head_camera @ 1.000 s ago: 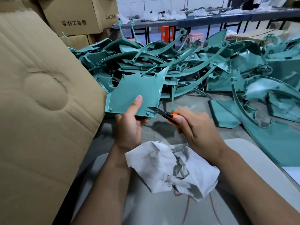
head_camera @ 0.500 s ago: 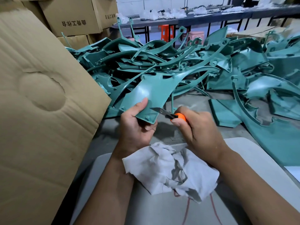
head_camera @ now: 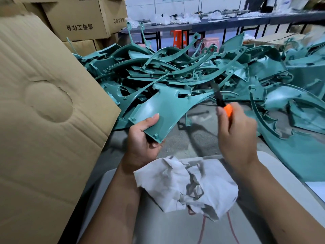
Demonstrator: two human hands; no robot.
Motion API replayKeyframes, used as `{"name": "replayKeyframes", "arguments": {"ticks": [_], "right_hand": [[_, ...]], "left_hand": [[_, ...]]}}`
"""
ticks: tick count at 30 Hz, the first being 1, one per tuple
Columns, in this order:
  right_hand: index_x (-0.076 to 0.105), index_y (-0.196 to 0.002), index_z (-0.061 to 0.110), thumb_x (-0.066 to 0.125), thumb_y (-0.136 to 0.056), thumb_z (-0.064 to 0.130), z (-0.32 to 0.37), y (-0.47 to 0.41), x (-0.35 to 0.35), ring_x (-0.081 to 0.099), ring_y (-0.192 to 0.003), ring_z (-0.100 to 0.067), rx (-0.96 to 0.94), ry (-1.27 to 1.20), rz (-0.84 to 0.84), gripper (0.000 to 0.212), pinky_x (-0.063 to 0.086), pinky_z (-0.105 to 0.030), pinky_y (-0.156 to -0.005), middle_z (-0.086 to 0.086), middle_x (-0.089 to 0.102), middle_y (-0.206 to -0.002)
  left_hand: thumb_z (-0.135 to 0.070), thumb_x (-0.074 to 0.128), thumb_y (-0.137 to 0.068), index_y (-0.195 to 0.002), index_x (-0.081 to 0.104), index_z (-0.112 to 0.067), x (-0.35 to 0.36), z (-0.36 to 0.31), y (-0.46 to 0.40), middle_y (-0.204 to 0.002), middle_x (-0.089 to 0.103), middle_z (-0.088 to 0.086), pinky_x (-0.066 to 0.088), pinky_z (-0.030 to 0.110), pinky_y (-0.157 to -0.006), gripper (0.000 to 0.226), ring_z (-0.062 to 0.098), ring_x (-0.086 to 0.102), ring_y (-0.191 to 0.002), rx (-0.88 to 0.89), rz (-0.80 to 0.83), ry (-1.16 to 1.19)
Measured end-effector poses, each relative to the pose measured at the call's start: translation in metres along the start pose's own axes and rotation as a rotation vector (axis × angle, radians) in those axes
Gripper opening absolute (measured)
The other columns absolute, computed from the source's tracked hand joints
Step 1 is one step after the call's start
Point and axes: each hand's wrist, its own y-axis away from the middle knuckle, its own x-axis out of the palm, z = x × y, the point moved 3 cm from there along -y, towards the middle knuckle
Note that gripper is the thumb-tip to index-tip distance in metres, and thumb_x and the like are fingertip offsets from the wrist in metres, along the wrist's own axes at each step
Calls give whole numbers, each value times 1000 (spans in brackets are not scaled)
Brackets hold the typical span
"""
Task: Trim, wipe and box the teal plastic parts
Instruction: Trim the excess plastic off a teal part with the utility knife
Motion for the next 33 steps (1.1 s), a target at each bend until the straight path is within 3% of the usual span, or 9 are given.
{"name": "replayKeyframes", "arguments": {"ticks": [3, 6, 8, 11, 15, 21, 25, 29, 33], "right_hand": [[45, -86, 24, 49, -110, 25, 21, 9, 10, 44, -51, -3, -246, -58, 143, 24, 28, -12, -50, 18, 40, -62], [48, -86, 19, 45, -109, 41, 24, 15, 18, 43, -53, -8, -294, -9, 297, 31, 31, -26, -51, 12, 40, -59], [48, -85, 19, 43, -108, 44, 24, 15, 19, 42, -51, -8, -298, 19, 325, 34, 30, -27, -50, 12, 39, -57], [39, -82, 27, 45, -108, 39, 22, 10, 13, 41, -49, -9, -258, 11, 233, 29, 25, -23, -49, 14, 33, -55], [35, -80, 28, 45, -108, 37, 15, 4, 4, 41, -52, -12, -206, 50, 120, 31, 25, -20, -50, 13, 33, -56], [37, -78, 23, 45, -109, 35, 12, 2, 2, 41, -51, -12, -183, 40, 43, 34, 25, -20, -48, 12, 33, -54], [41, -77, 20, 48, -110, 31, 8, 1, -2, 42, -51, -12, -144, 7, 30, 35, 26, -16, -48, 11, 36, -54], [46, -77, 15, 48, -110, 29, 9, 2, -2, 39, -49, -14, -126, -55, 39, 36, 24, -18, -48, 7, 41, -55], [50, -78, 4, 48, -112, 28, 2, -1, -5, 38, -48, -23, -25, -124, 11, 42, 29, -34, -44, -11, 47, -57]], "left_hand": [[-13, 58, -83, -54, 72, -11, 1, 1, 0, -60, 65, 2, 36, 16, -33, 32, 12, 55, -40, 22, -42, 44], [-12, 58, -86, -68, 73, -8, -1, 1, -3, -69, 67, 8, 45, 18, -43, 24, 17, 62, -49, 30, -95, 93], [-13, 59, -86, -80, 69, -3, -1, 1, -2, -75, 66, 12, 47, 20, -44, 15, 20, 61, -51, 12, -129, 84], [-7, 54, -95, -87, 69, -5, -1, 2, -1, -81, 70, 12, 49, 20, -44, 17, 22, 67, -56, -31, -143, 105], [-6, 49, -97, -98, 62, -8, 2, 2, 1, -73, 68, 9, 49, 21, -43, 13, 20, 66, -51, -53, -106, 113], [-13, 59, -77, -102, 61, -9, -2, 0, 2, -70, 65, 7, 46, 17, -42, 25, 17, 60, -47, -65, -62, 52], [-17, 58, -80, -104, 55, -12, -13, -2, -1, -66, 59, 3, 44, 16, -41, 25, 13, 56, -44, -85, -62, 30], [-17, 57, -81, -97, 55, -11, -14, -4, 1, -63, 59, 2, 44, 16, -39, 18, 13, 55, -41, -95, -34, 29], [-14, 55, -78, -99, 56, -9, -14, -12, 5, -65, 61, 2, 39, 15, -36, 22, 12, 52, -39, -49, 48, 41]]}}
